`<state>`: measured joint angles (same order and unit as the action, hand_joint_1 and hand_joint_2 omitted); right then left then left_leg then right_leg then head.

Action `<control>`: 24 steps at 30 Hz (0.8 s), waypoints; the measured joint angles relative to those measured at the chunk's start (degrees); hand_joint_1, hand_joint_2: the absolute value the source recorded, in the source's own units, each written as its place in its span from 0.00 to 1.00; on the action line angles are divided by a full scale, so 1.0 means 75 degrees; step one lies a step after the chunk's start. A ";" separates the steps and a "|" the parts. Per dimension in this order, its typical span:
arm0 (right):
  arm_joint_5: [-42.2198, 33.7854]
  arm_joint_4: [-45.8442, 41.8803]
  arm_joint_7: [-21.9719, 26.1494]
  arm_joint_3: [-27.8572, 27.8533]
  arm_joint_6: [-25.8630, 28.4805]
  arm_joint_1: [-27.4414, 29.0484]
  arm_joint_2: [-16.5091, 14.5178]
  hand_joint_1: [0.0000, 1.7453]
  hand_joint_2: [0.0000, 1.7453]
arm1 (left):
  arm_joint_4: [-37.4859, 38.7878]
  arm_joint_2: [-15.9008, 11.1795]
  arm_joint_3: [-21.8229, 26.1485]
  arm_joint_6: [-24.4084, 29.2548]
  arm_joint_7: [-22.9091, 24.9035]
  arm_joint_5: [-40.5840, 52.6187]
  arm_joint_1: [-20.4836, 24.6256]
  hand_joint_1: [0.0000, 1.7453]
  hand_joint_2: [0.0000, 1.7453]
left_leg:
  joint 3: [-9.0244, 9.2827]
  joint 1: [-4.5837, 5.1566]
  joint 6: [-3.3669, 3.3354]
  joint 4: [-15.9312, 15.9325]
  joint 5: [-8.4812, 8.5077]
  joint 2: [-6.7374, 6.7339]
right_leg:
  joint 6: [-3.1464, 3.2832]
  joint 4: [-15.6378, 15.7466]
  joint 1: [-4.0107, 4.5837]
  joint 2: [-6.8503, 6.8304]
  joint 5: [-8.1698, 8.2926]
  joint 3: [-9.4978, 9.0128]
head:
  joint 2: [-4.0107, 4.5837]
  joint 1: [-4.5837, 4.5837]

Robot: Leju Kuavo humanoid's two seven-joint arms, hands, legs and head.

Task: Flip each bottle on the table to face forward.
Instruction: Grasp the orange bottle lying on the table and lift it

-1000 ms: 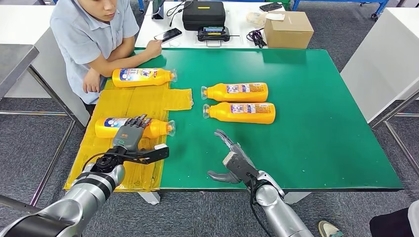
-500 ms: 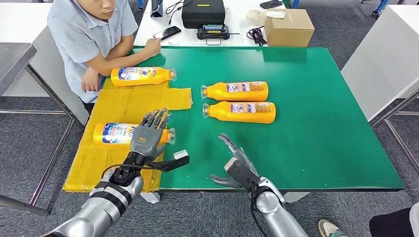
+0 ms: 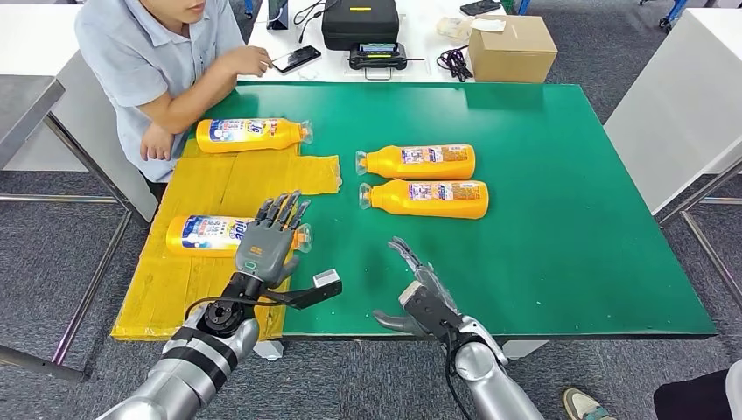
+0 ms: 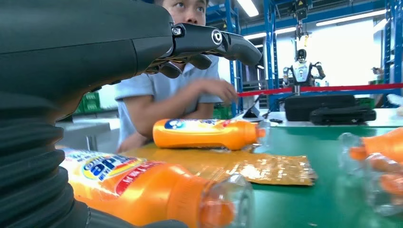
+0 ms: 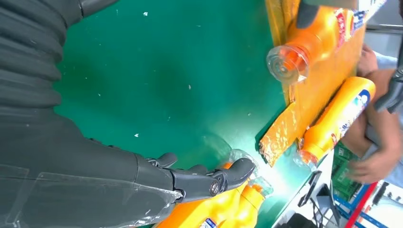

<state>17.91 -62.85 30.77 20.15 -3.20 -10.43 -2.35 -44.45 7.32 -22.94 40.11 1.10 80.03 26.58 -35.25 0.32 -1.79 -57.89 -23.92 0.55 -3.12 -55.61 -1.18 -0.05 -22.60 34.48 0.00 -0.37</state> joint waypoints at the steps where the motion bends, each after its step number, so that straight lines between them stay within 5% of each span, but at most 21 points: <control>1: -0.0185 -0.0071 -0.0038 -0.0052 -0.0066 0.0050 -0.0016 0.00 0.25 | -0.0113 0.0013 -0.0004 -0.0001 -0.0080 -0.0136 -0.0079 0.00 1.00 | -0.0001 0.0000 0.0000 0.0000 0.0000 0.0000 | 0.0000 0.0000 0.0000 0.0000 0.0000 0.0001 | 0.0000 -0.0001; 2: -0.0480 -0.0166 -0.0116 -0.0129 -0.0184 0.0118 -0.0044 0.00 0.00 | -0.0259 0.0029 -0.0006 -0.0001 -0.0183 -0.0352 -0.0182 0.00 1.00 | -0.0003 0.0000 0.0000 0.0000 -0.0001 0.0000 | 0.0000 0.0000 0.0000 0.0000 -0.0001 0.0003 | 0.0000 -0.0001; 5: -0.1210 -0.0713 -0.0337 -0.0388 -0.0334 0.0467 -0.0152 0.00 0.00 | -0.0959 0.0125 -0.0007 0.0007 -0.0660 -0.1391 -0.0684 0.00 1.00 | -0.0010 0.0000 0.0000 0.0000 -0.0004 -0.0001 | 0.0000 0.0001 0.0000 0.0000 -0.0002 0.0011 | 0.0000 0.0001; 9: -0.0618 -0.1693 -0.0463 -0.0514 0.0341 0.0956 -0.0168 0.00 1.00 | -0.2121 0.0360 -0.0020 0.0020 -0.1349 -0.2554 -0.1591 0.00 1.00 | -0.0023 0.0001 -0.0002 0.0000 -0.0014 -0.0002 | 0.0000 0.0003 -0.0001 0.0001 -0.0006 0.0025 | 0.0000 0.0000; 16: 0.0882 -0.2623 -0.0515 -0.0595 0.1795 0.1492 -0.0136 0.00 1.00 | -0.3475 0.0795 -0.0105 -0.0308 -0.2661 -0.6075 -0.2659 0.00 1.00 | -0.0028 0.0003 -0.0009 0.0000 -0.0020 -0.0002 | 0.0000 0.0006 -0.0001 0.0001 -0.0006 0.0029 | 0.0000 0.0001; 24: 0.0987 -0.2956 -0.0515 -0.0597 0.1910 0.1677 -0.0144 0.00 1.00 | -0.3770 0.0889 -0.0208 -0.0310 -0.2834 -0.6358 -0.2854 0.00 1.00 | -0.0024 0.0001 -0.0008 0.0001 -0.0015 -0.0005 | 0.0000 0.0005 0.0000 0.0001 -0.0004 0.0027 | 0.0000 0.0000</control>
<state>25.31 -85.02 26.91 15.67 11.13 2.15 -3.43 -72.72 13.98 -24.50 37.79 -20.16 32.35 5.17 -35.43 0.33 -1.85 -57.88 -24.03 0.51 -3.12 -55.57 -1.18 -0.04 -22.64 34.69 0.00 -0.37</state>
